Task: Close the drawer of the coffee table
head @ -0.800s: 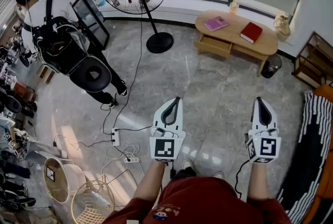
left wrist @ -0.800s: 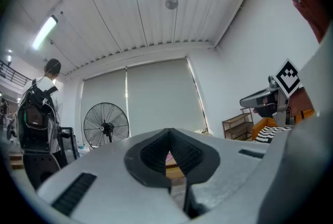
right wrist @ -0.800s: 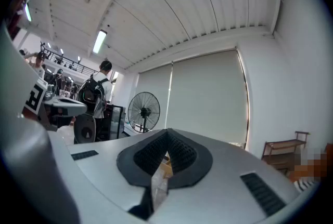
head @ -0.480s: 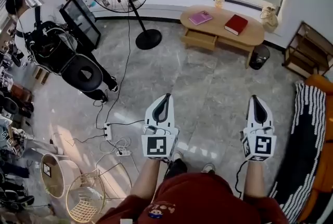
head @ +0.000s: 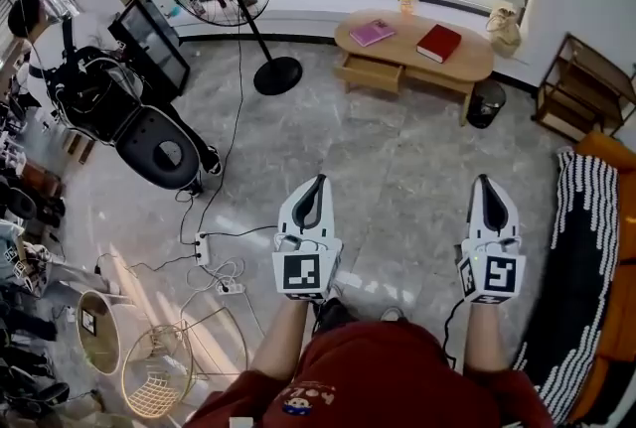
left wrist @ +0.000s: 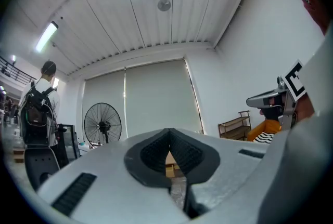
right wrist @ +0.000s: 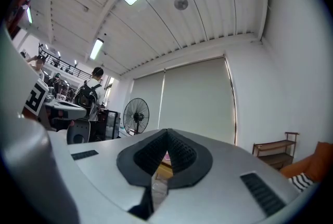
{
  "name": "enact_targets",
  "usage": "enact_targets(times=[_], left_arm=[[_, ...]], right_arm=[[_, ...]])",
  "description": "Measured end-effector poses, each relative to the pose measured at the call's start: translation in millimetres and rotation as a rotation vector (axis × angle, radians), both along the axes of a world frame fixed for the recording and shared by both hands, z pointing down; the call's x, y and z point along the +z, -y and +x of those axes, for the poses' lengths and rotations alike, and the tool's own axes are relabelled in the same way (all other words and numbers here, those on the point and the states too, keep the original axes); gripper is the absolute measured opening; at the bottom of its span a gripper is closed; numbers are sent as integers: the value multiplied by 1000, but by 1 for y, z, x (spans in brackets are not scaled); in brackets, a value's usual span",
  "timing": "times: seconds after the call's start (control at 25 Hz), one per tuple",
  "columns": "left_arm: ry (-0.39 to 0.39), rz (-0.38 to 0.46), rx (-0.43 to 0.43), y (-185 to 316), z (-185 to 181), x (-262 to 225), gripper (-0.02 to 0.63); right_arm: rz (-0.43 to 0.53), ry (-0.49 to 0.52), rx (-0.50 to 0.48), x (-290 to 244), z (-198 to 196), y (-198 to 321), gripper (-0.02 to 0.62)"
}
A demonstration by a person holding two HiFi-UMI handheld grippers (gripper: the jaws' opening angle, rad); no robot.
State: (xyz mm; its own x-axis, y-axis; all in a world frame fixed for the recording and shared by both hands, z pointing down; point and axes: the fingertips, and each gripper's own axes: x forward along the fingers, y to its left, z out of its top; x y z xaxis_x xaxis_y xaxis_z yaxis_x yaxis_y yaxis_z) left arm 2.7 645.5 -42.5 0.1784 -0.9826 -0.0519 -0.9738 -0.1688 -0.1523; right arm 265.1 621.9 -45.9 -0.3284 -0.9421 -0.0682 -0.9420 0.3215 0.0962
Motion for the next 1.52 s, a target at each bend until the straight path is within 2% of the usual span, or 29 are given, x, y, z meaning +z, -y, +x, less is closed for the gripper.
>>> enact_targets(times=[0.2, 0.28, 0.36, 0.48, 0.72, 1.0, 1.32, 1.52], left_arm=[[14, -25, -8, 1, 22, 7, 16], [10, -35, -10, 3, 30, 9, 62], [3, -52, -1, 4, 39, 11, 145], [-5, -75, 11, 4, 53, 17, 193], [-4, -90, 18, 0, 74, 26, 193], [-27, -96, 10, 18, 71, 38, 193], [-36, -89, 54, 73, 52, 56, 193], [-37, -89, 65, 128, 28, 57, 193]], right_arm=[[-4, 8, -15, 7, 15, -4, -3], [-8, 8, -11, 8, 23, -5, -3], [-18, 11, -6, 11, 30, -6, -3], [-30, 15, -7, 18, 42, -7, -3], [-50, 9, -23, 30, 59, -11, -3], [-57, 9, -22, 39, 59, 6, -3], [-63, -8, -2, 49, 35, 53, -3], [-79, -17, -2, 49, 9, 106, -3]])
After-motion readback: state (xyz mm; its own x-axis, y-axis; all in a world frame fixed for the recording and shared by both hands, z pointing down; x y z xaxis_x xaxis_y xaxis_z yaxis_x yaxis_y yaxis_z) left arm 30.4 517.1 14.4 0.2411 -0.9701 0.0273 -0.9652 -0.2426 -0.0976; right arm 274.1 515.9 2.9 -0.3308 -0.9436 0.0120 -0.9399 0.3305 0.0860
